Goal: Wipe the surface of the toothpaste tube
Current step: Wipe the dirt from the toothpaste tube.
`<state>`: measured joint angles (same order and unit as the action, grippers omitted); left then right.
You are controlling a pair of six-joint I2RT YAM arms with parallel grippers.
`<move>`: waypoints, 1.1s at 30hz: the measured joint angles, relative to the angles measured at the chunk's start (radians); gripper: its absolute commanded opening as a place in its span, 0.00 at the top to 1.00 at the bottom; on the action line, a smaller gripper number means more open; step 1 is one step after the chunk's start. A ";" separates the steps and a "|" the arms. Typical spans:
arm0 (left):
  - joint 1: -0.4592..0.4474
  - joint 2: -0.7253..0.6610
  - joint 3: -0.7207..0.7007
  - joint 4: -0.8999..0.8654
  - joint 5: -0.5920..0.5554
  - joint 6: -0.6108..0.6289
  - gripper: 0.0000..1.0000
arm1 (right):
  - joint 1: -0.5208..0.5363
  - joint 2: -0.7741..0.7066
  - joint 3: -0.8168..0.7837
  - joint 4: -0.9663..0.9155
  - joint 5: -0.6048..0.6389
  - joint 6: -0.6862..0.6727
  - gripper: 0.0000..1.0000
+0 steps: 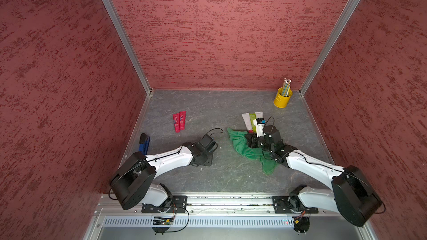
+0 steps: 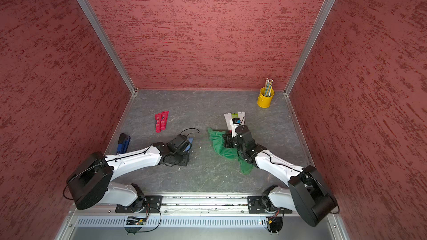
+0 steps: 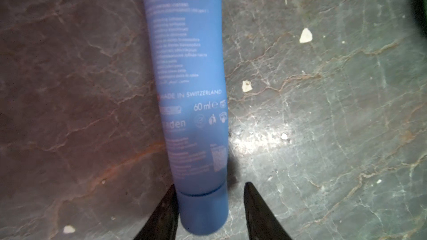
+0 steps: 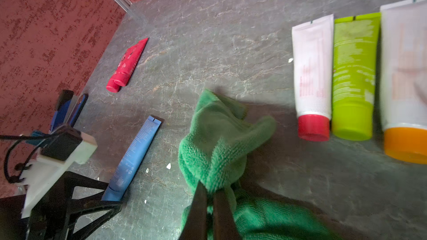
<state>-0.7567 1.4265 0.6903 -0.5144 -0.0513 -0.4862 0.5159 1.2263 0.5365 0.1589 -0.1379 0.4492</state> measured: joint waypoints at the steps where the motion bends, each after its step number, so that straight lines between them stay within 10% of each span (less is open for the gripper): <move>1: 0.000 0.004 0.002 0.000 -0.001 0.002 0.67 | -0.004 -0.018 -0.006 0.002 0.005 0.003 1.00; 18: -0.219 0.043 0.092 0.028 0.006 0.176 0.79 | -0.047 -0.131 -0.043 0.017 0.020 0.006 1.00; 27: -0.232 0.047 0.092 0.044 0.020 0.233 0.53 | -0.048 -0.026 -0.044 0.098 -0.111 0.006 1.00; 33: -0.249 0.047 0.072 0.053 -0.003 0.230 0.53 | -0.048 0.087 -0.036 0.127 -0.231 0.008 1.00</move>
<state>-1.0061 1.4734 0.7624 -0.4614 -0.0547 -0.2565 0.4675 1.3128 0.5007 0.2863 -0.3687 0.4572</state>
